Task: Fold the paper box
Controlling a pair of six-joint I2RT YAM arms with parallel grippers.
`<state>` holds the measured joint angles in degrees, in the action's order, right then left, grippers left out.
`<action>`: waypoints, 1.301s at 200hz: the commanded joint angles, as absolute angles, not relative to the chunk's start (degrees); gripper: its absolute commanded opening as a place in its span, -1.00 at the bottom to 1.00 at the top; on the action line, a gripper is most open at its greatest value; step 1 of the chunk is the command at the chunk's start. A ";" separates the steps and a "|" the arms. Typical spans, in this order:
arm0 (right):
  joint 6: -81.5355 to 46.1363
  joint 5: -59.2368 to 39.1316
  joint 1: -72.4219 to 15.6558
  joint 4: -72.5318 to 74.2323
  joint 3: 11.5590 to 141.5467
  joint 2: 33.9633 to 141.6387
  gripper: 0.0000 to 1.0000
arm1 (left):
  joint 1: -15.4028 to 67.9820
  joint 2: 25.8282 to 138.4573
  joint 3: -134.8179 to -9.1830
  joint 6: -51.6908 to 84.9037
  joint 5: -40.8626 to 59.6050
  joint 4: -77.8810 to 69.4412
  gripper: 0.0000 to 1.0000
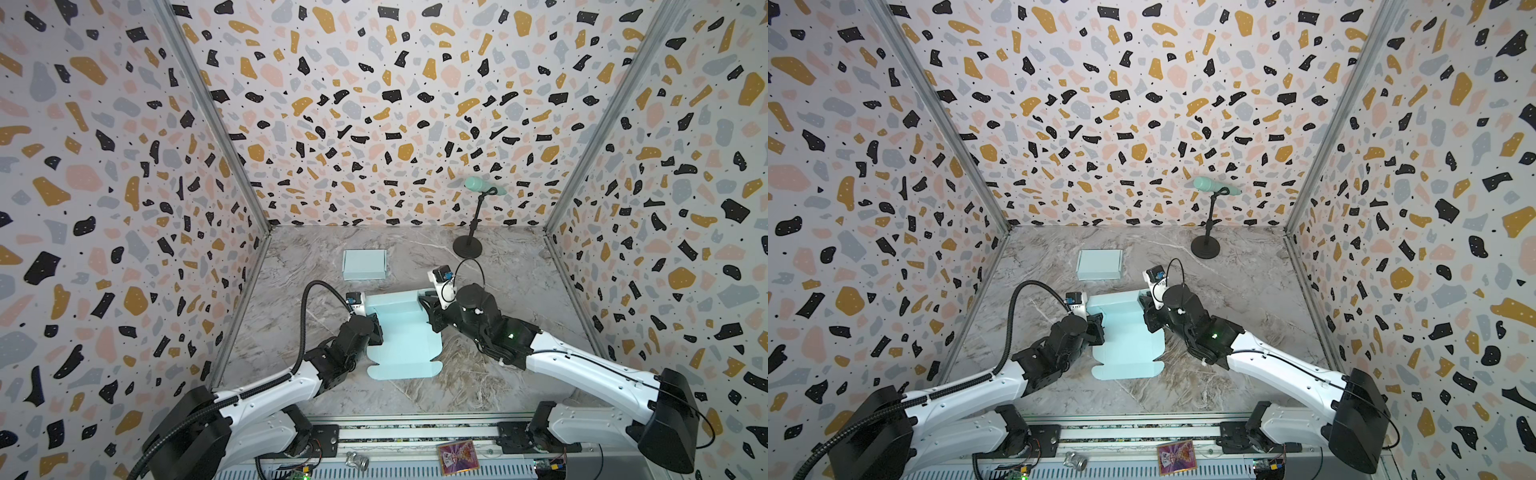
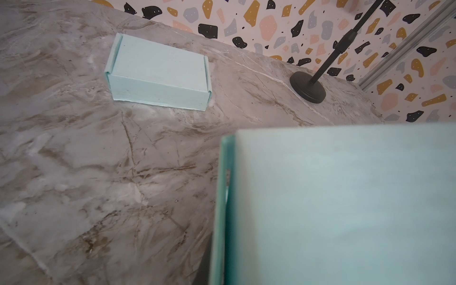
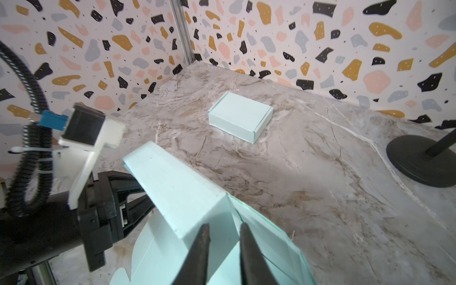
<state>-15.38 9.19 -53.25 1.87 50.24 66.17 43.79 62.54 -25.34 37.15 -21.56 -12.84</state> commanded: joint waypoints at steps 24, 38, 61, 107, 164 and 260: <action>-16.22 3.63 -49.51 9.41 44.98 55.34 0.18 | 39.31 58.79 -26.10 37.99 -16.36 -14.77 -0.99; -17.69 1.34 -46.82 10.80 42.28 51.43 0.36 | 37.72 57.48 -26.34 38.10 -14.44 -14.77 -1.00; -18.86 -2.89 -42.73 12.77 37.65 45.23 0.55 | 35.68 55.16 -27.35 38.32 -11.39 -11.94 -1.00; -24.42 -24.16 -31.57 23.52 28.22 39.12 0.63 | 31.72 52.37 -29.79 38.38 -3.38 -10.26 -0.98; -23.50 -27.80 -31.16 36.85 19.25 39.61 0.64 | 30.76 51.66 -32.58 36.83 6.39 -9.32 -0.96; -27.38 -25.25 -36.24 49.03 21.93 49.09 0.53 | 30.76 53.35 -31.90 34.87 13.95 -11.63 -0.94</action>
